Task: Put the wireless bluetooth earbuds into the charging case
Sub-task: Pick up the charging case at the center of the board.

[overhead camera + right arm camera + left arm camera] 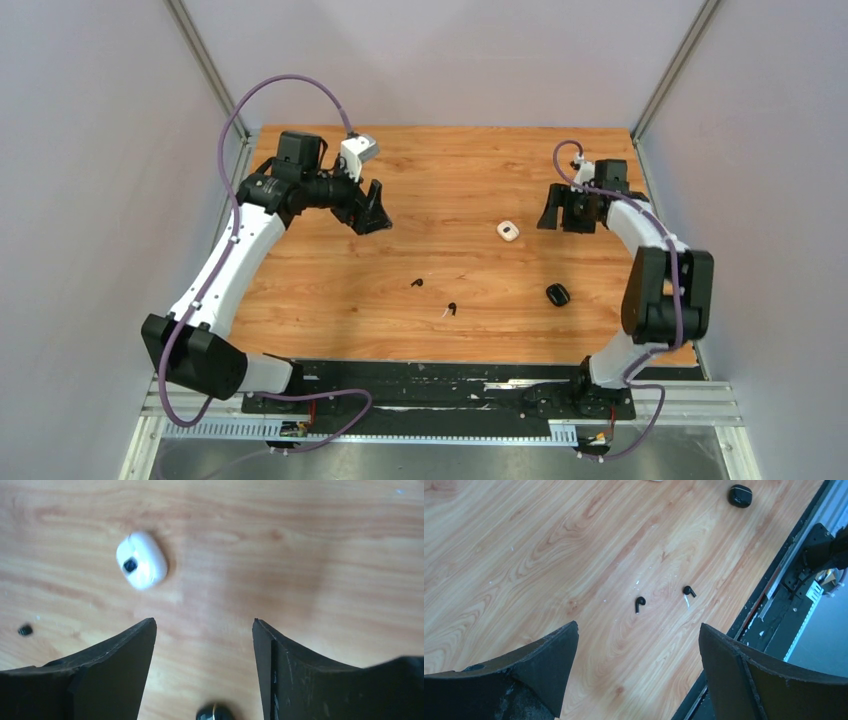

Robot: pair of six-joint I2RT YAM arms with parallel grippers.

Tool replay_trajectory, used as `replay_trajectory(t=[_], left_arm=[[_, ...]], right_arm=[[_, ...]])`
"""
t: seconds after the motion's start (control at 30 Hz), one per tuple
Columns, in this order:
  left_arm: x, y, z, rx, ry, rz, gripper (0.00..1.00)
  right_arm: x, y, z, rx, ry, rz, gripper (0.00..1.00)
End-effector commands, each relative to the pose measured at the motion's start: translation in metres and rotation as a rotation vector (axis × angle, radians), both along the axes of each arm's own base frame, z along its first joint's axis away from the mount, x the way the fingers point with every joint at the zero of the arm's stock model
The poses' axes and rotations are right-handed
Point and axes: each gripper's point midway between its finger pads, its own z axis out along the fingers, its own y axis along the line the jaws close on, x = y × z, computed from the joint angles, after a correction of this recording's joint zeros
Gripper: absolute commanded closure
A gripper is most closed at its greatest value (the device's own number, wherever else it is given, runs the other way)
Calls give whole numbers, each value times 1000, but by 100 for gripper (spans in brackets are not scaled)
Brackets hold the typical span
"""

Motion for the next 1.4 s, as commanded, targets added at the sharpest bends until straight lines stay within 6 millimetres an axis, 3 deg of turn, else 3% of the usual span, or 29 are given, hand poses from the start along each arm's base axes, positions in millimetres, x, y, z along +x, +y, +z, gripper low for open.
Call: replay_trajectory(t=[0.0,0.17,0.3,0.5,0.77,1.2,1.37], left_arm=[[24,-2,12,-18,-37,74,3],[34,-8,15,-51,-26,91,3],[35,-15,18,-94,-6,83,3],[37,-18,19,-112,25,94,3],[36,-17,22,-108,11,94,3],[35,-19,21,-117,24,90,3],[34,-23,24,-145,51,88,3]], right_arm=[[-50,-4,33,-146,-125,180,30],[-116,-6,15,-220,-70,232,27],[-140,-6,-3,-233,-36,275,22],[-144,-6,-17,-285,-30,362,22],[-151,-9,-39,-312,15,392,42],[-152,-17,-50,-360,22,392,49],[-153,-20,-56,-384,18,407,44]])
